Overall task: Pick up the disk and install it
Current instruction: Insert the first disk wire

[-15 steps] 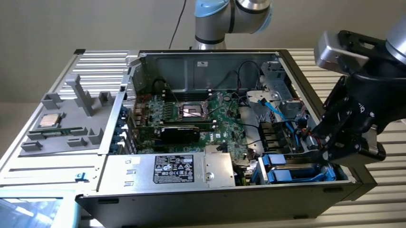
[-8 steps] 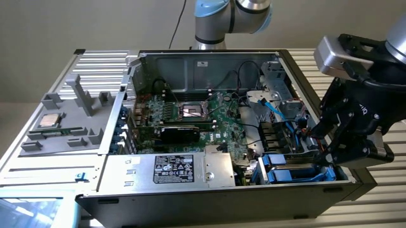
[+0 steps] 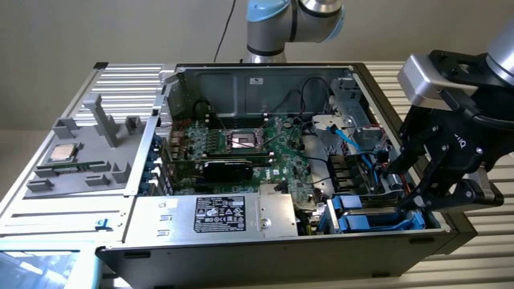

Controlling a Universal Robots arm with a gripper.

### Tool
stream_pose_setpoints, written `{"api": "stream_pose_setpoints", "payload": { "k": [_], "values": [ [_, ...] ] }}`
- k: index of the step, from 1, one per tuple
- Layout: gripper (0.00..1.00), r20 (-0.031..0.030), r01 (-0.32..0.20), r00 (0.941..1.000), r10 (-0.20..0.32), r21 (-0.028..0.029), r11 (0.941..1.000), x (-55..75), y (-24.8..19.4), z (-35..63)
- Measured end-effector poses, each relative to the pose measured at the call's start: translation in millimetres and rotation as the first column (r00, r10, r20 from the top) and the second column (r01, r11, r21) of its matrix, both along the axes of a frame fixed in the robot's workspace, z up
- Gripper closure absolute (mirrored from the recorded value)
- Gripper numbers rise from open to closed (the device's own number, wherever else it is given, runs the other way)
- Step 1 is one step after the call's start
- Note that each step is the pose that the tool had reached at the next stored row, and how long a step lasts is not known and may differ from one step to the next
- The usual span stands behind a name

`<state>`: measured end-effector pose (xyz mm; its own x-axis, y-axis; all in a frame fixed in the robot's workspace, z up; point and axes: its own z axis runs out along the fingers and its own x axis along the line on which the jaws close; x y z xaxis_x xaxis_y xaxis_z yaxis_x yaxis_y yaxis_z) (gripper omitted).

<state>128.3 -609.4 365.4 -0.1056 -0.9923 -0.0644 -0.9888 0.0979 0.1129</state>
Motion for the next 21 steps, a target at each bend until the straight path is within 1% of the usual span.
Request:
{"api": "stream_pose_setpoints", "payload": {
  "k": [3,5,7,9,11,12,13,14,16,17,18,19,21],
  "values": [
    [0.44,0.0044,-0.049,0.9988,0.049,0.0060,0.9988,0.1,0.0,-0.6],
    [0.44,0.0103,-0.078,0.9969,0.077,0.0084,0.9970,0.2,0.0,-1.1],
    [0.44,0.0169,-0.099,0.9950,0.099,0.0096,0.9951,0.1,-0.5,-1.7],
    [0.44,0.0228,-0.110,0.9937,0.110,0.0105,0.9939,0.1,-1.2,-2.0],
    [0.44,0.0227,-0.110,0.9937,0.110,0.0105,0.9938,0.1,-1.2,-1.9],
    [0.44,0.0238,-0.110,0.9936,0.110,0.0109,0.9938,-0.7,-1.2,-2.0],
    [0.44,0.0274,-0.113,0.9933,0.112,0.0155,0.9935,-1.4,-1.4,-2.2],
    [0.44,0.0291,-0.117,0.9928,0.116,0.0245,0.9929,-1.7,-1.5,-2.5],
    [0.44,0.0327,-0.125,0.9918,0.124,0.0448,0.9911,-2.4,-1.8,-3.2],
    [0.44,0.0345,-0.131,0.9911,0.129,0.0535,0.9900,-2.6,-2.0,-3.4],
    [0.44,0.0354,-0.139,0.9899,0.137,0.0577,0.9886,-2.8,-2.1,-3.8],
    [0.44,0.0366,-0.149,0.9884,0.147,0.0584,0.9871,-3.0,-2.3,-4.1],
    [0.44,0.0384,-0.171,0.9849,0.169,0.0582,0.9836,-3.2,-3.2,-4.5]
  ]
}}
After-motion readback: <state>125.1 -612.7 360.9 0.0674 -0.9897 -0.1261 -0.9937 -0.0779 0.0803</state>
